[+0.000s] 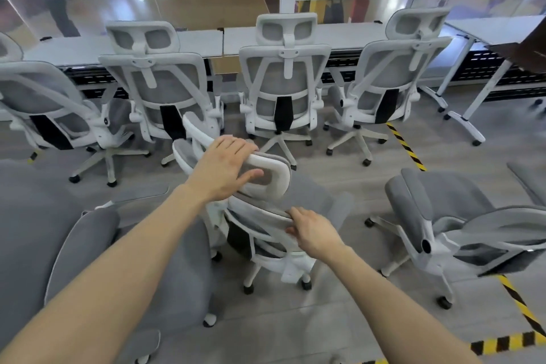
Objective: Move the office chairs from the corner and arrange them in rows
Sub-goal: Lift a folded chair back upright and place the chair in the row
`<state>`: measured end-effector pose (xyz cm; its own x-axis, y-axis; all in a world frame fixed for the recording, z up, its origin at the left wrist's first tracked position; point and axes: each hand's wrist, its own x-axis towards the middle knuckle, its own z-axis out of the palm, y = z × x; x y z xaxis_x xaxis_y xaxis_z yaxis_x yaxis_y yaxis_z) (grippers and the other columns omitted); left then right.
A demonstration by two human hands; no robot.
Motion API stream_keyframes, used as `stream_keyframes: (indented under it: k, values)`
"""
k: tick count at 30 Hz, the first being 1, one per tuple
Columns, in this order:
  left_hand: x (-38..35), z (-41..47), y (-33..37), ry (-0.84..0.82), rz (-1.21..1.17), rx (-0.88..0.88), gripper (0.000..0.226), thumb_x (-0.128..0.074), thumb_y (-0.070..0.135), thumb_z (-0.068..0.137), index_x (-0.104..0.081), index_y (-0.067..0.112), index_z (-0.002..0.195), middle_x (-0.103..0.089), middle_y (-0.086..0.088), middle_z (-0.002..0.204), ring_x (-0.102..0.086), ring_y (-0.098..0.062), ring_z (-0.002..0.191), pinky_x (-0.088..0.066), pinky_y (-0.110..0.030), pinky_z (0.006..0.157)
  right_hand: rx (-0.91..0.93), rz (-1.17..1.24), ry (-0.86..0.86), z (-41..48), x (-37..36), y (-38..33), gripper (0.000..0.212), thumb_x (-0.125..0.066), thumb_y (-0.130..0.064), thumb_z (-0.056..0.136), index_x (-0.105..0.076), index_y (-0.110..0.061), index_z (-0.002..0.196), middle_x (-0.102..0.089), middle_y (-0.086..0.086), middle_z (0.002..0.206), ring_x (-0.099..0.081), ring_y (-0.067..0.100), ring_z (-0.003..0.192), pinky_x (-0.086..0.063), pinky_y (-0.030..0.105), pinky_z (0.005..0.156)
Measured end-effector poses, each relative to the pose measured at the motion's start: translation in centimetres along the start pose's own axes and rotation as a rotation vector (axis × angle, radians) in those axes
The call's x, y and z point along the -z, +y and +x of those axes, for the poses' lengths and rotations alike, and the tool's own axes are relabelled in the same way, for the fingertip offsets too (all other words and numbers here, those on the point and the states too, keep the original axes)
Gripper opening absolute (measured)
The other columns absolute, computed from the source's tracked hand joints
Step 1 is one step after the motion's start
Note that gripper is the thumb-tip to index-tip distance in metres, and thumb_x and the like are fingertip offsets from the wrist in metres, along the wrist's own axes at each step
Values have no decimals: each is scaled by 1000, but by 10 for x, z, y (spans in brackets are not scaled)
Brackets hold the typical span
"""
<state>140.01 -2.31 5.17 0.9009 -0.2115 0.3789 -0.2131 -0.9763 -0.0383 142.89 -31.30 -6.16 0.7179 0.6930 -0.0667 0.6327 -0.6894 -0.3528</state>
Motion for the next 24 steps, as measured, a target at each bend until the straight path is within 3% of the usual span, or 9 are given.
stream_keyframes:
  k: [4, 8, 10, 13, 15, 17, 24]
  values:
    - [12, 12, -6, -184, 192, 94, 81, -42, 97, 87, -65, 29, 126, -70, 5, 118, -65, -24, 116, -45, -43, 112, 49, -49, -18, -9, 20, 73, 28, -63, -39, 106, -57, -20, 125, -61, 1, 119, -62, 31, 109, -48, 43, 92]
    - [16, 3, 9, -144, 207, 181, 81, -51, 103, 78, -66, 31, 110, -67, 11, 100, -67, -20, 94, -45, -37, 79, 61, -89, 68, -15, 46, 126, 38, -63, -48, 96, -62, -21, 123, -61, -2, 114, -60, 28, 110, -50, 39, 97]
    - [13, 3, 28, -98, 191, 212, 76, -51, 102, 79, -63, 31, 104, -62, 13, 91, -63, -18, 86, -40, -36, 71, 197, -172, 165, -11, 54, 125, 46, -63, -57, 91, -67, -17, 112, -62, 0, 106, -58, 27, 103, -51, 42, 99]
    - [3, 5, 51, -43, 155, 228, 70, -58, 94, 86, -67, 29, 112, -65, 12, 96, -63, -18, 91, -40, -35, 78, 496, -165, 227, 5, 54, 89, 64, -66, -65, 91, -67, -12, 126, -64, 6, 126, -57, 29, 121, -46, 44, 116]
    - [-1, -2, 58, -29, 124, 245, 70, -58, 90, 90, -67, 28, 121, -68, 10, 109, -64, -19, 104, -46, -38, 97, 471, -149, 161, 24, 54, 72, 93, -64, -81, 84, -60, -10, 144, -62, 8, 143, -52, 30, 138, -36, 46, 129]
    - [-5, -11, 62, 15, 93, 304, 70, -57, 88, 92, -67, 28, 125, -68, 9, 116, -62, -21, 111, -45, -42, 106, 384, -172, 85, 37, 53, 73, 110, -61, -92, 74, -56, -11, 149, -61, 6, 143, -51, 30, 139, -32, 44, 131]
    - [-20, 1, 89, 47, 61, 344, 71, -63, 90, 85, -67, 27, 119, -63, 9, 111, -58, -23, 107, -43, -47, 99, 367, -146, 175, 21, 52, 104, 108, -62, -94, 75, -56, -13, 145, -57, 4, 139, -50, 29, 134, -31, 43, 131]
